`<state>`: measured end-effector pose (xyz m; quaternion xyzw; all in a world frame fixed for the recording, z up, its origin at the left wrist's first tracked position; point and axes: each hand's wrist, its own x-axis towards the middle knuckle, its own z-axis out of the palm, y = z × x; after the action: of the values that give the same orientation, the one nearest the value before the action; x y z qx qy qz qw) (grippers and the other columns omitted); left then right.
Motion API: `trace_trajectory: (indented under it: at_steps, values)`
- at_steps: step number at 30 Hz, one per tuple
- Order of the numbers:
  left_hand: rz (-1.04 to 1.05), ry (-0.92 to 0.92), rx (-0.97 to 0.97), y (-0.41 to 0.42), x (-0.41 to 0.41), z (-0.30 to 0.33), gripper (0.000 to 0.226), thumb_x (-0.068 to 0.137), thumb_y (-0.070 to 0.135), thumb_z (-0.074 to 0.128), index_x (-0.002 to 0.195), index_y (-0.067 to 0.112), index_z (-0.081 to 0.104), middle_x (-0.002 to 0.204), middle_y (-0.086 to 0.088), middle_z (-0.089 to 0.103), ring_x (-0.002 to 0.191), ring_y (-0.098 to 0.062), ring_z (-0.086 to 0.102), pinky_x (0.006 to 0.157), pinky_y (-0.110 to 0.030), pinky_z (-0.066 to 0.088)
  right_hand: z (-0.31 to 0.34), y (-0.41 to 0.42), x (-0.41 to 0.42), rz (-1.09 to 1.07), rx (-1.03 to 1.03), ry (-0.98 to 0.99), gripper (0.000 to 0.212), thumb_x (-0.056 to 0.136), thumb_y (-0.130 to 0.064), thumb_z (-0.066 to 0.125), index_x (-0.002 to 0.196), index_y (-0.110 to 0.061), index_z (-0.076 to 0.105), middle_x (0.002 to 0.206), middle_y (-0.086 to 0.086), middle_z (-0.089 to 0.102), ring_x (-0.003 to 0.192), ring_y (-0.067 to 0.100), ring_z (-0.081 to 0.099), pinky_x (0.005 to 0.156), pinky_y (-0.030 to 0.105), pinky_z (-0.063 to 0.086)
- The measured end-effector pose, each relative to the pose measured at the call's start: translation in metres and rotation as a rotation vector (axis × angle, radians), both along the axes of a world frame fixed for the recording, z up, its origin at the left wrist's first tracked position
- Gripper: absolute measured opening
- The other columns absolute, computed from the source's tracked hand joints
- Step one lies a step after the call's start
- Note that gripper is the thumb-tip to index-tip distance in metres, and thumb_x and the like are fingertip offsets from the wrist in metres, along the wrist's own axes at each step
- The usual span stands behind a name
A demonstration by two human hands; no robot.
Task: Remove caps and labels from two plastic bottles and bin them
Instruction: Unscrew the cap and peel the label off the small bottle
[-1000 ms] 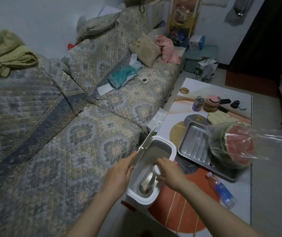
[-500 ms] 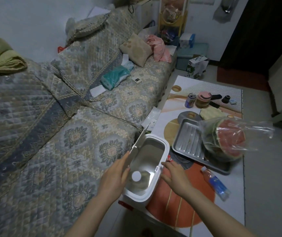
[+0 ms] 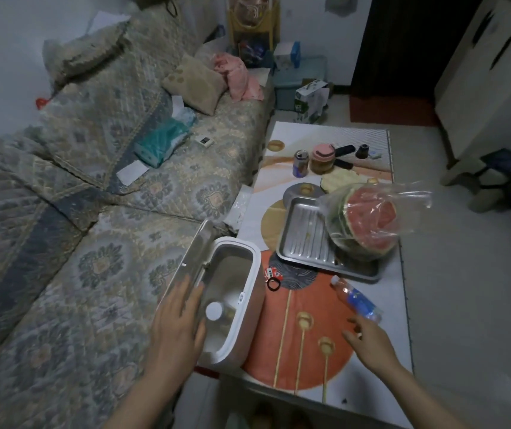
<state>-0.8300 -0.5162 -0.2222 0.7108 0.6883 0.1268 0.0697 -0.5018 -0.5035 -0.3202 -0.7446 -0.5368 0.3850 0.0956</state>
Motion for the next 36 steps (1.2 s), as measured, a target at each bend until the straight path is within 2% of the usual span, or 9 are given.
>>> trace_trajectory:
  at_steps: [3, 8, 14, 21, 24, 28, 30, 34, 36]
  values:
    - [-0.079, 0.005, -0.061, 0.009, 0.028, -0.005, 0.055, 0.077, 0.024, 0.037, 0.118, -0.002, 0.063, 0.129, -0.028, 0.057, 0.115, -0.045, 0.058, 0.089, -0.057, 0.049, -0.007, 0.002, 0.005, -0.018, -0.013, 0.038, 0.037, 0.090, -0.019, 0.057, 0.126, -0.012, 0.051, 0.127, 0.010, 0.058, 0.109, 0.024, 0.058, 0.093, 0.037, 0.048]
    - [-0.198, 0.005, -0.178, 0.027, 0.079, -0.036, 0.047, 0.075, 0.018, 0.048, 0.114, -0.002, 0.065, 0.124, -0.027, 0.061, 0.108, -0.044, 0.063, 0.085, -0.054, 0.053, -0.021, 0.007, 0.027, -0.036, -0.023, 0.045, 0.038, 0.090, -0.022, 0.056, 0.127, -0.015, 0.050, 0.129, 0.008, 0.056, 0.108, 0.022, 0.057, 0.086, 0.028, 0.044]
    - [-0.328, -0.038, -0.286, 0.051, 0.139, -0.097, 0.045, 0.076, 0.009, 0.071, 0.120, 0.005, 0.062, 0.123, -0.019, 0.063, 0.105, -0.037, 0.063, 0.090, -0.048, 0.052, -0.059, 0.034, 0.051, -0.004, -0.014, -0.070, 0.042, 0.087, -0.020, 0.057, 0.128, -0.017, 0.050, 0.131, 0.008, 0.055, 0.115, 0.027, 0.054, 0.092, 0.037, 0.049]
    - [-0.336, -0.102, -0.386, 0.073, 0.191, -0.181, 0.046, 0.092, 0.026, 0.048, 0.137, 0.021, 0.043, 0.147, -0.001, 0.040, 0.124, -0.023, 0.048, 0.102, -0.033, 0.035, -0.139, 0.097, 0.063, 0.063, 0.017, -0.428, 0.053, 0.086, -0.027, 0.058, 0.134, -0.017, 0.039, 0.126, 0.010, 0.051, 0.113, 0.030, 0.047, 0.090, 0.040, 0.042]
    - [-0.304, -0.142, -0.424, 0.077, 0.197, -0.213, 0.046, 0.094, 0.028, 0.044, 0.139, 0.024, 0.039, 0.149, 0.003, 0.036, 0.128, -0.019, 0.043, 0.104, -0.030, 0.031, -0.179, 0.121, 0.066, 0.060, 0.003, -0.487, 0.058, 0.088, -0.033, 0.057, 0.138, -0.018, 0.033, 0.129, 0.010, 0.051, 0.114, 0.029, 0.047, 0.089, 0.039, 0.042]
    - [-0.238, -0.202, -0.454, 0.081, 0.196, -0.239, 0.040, 0.095, 0.029, 0.045, 0.135, 0.023, 0.043, 0.146, 0.004, 0.040, 0.127, -0.019, 0.044, 0.103, -0.031, 0.034, -0.212, 0.128, 0.073, 0.099, -0.045, -0.516, 0.050, 0.084, -0.034, 0.061, 0.126, -0.016, 0.042, 0.120, 0.011, 0.056, 0.107, 0.030, 0.053, 0.086, 0.041, 0.043]
    - [-0.204, -0.240, -0.458, 0.083, 0.195, -0.243, 0.037, 0.096, 0.029, 0.046, 0.132, 0.022, 0.045, 0.141, 0.003, 0.046, 0.122, -0.020, 0.048, 0.100, -0.034, 0.037, -0.212, 0.123, 0.075, 0.071, -0.039, -0.459, 0.044, 0.083, -0.036, 0.062, 0.119, -0.015, 0.047, 0.116, 0.010, 0.058, 0.102, 0.030, 0.056, 0.083, 0.042, 0.045]
    - [-0.086, -0.409, -0.512, 0.088, 0.199, -0.230, 0.041, 0.094, 0.033, 0.053, 0.132, 0.020, 0.046, 0.133, -0.001, 0.052, 0.120, -0.020, 0.050, 0.100, -0.035, 0.040, -0.180, 0.104, 0.065, -0.164, 0.037, -0.003, 0.045, 0.074, -0.033, 0.074, 0.111, -0.015, 0.055, 0.106, 0.005, 0.063, 0.093, 0.025, 0.060, 0.081, 0.040, 0.052]
    - [0.056, -0.604, -0.616, 0.096, 0.207, -0.214, 0.049, 0.092, 0.035, 0.057, 0.136, 0.017, 0.044, 0.138, -0.004, 0.051, 0.122, -0.020, 0.050, 0.104, -0.037, 0.040, -0.154, 0.090, 0.056, -0.216, 0.106, 0.160, 0.040, 0.070, -0.027, 0.079, 0.102, -0.020, 0.056, 0.094, -0.005, 0.063, 0.084, 0.014, 0.061, 0.075, 0.026, 0.051]
